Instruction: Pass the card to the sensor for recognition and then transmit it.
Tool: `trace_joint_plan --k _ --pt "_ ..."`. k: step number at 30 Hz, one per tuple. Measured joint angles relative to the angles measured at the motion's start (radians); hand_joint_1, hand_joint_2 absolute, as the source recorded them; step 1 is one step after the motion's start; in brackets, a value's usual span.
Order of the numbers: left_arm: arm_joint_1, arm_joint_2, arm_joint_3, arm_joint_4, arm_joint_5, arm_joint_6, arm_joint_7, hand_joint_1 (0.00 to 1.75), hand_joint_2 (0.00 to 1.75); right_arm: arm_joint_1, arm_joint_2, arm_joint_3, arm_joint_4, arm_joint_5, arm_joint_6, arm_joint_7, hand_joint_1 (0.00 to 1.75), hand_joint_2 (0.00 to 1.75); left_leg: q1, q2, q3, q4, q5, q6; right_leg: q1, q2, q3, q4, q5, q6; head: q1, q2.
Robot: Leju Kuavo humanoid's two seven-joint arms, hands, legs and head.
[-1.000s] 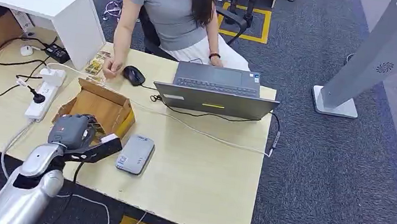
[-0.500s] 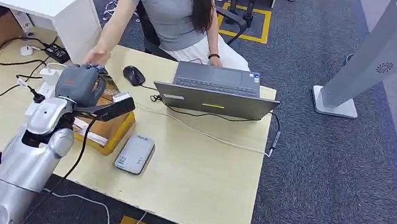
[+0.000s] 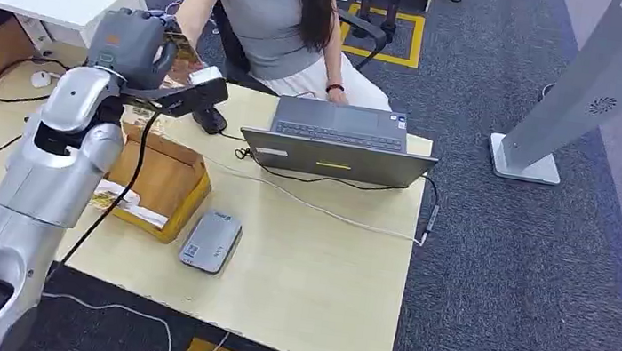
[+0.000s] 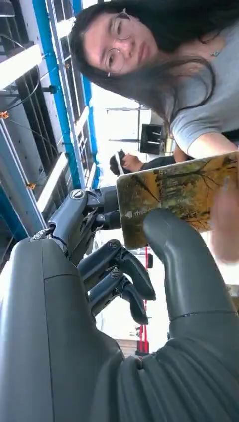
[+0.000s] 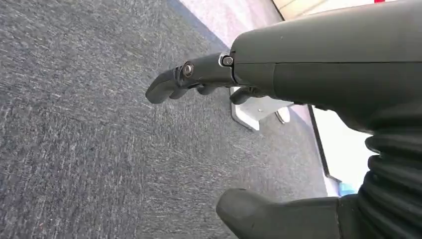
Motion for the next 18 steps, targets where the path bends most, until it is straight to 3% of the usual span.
trace_joint_plan --k 6,7,18 --pt "-0.048 -0.004 -0.002 0.065 -0.007 0.013 0.003 1.75 1.75 -0.005 -0.001 -0.003 0.008 0.0 0.006 0.0 0.0 1.75 0.0 0.0 0.0 0.0 0.0 0.0 0.0 0.0 0.0 0.0 0.0 0.0 -0.001 0.0" --pt "-0.049 -0.004 -0.002 0.074 -0.007 0.019 0.004 0.0 1.75 -0.006 -0.001 -0.003 0.009 0.0 0.006 0.002 0.0 1.75 0.0 0.0 0.0 0.0 0.0 0.0 0.0 0.0 0.0 0.0 0.0 0.0 0.0 0.0" --pt "-0.04 0.002 -0.002 0.145 0.005 0.087 0.008 0.0 1.75 -0.007 -0.002 -0.003 0.013 0.0 0.011 0.005 0.0 1.75 0.0 0.0 -0.001 0.0 0.0 0.0 0.0 0.0 0.0 0.0 0.0 0.0 0.0 0.0"
